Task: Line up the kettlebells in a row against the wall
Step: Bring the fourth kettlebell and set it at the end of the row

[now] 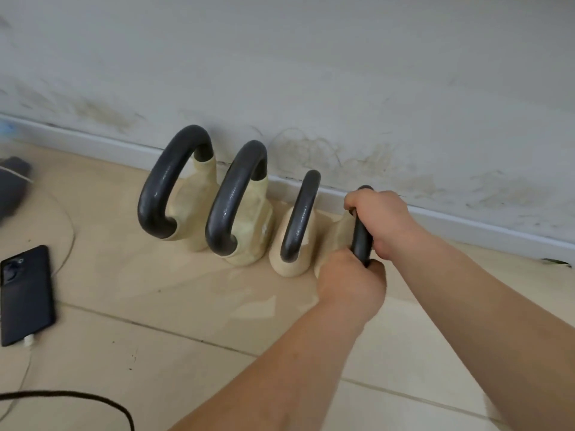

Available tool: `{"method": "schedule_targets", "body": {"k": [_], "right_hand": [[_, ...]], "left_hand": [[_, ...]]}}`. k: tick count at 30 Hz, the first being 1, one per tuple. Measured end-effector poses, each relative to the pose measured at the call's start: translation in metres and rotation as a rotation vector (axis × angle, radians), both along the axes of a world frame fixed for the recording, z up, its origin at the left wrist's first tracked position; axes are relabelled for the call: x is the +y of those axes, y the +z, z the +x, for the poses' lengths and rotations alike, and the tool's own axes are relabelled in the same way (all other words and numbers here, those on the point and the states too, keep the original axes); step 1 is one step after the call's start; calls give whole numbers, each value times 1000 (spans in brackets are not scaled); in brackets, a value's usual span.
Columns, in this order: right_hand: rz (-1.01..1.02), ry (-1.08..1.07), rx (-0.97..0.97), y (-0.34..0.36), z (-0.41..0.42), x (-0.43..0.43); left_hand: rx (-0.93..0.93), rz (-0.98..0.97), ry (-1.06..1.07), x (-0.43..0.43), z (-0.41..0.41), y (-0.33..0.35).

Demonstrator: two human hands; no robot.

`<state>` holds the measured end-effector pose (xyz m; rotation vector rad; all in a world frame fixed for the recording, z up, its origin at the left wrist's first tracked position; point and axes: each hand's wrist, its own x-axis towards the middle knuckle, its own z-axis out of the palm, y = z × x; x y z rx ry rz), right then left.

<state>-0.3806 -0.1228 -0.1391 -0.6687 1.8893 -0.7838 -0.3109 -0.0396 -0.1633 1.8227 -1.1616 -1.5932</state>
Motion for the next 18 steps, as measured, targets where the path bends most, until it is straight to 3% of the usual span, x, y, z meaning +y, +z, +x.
{"method": "schedule_targets", "body": {"k": [3,10,18], "right_hand": [[25,79,19,1,-3,-6],[-16,-70,-23,-6,-6,1],[-34,-80,-61,-8,-8,2]], "left_hand": [[58,60,104,2,-18,0],[-113,-34,-63,-9,-7,-5],[-65,-24,-158,-13,3,-7]]}}
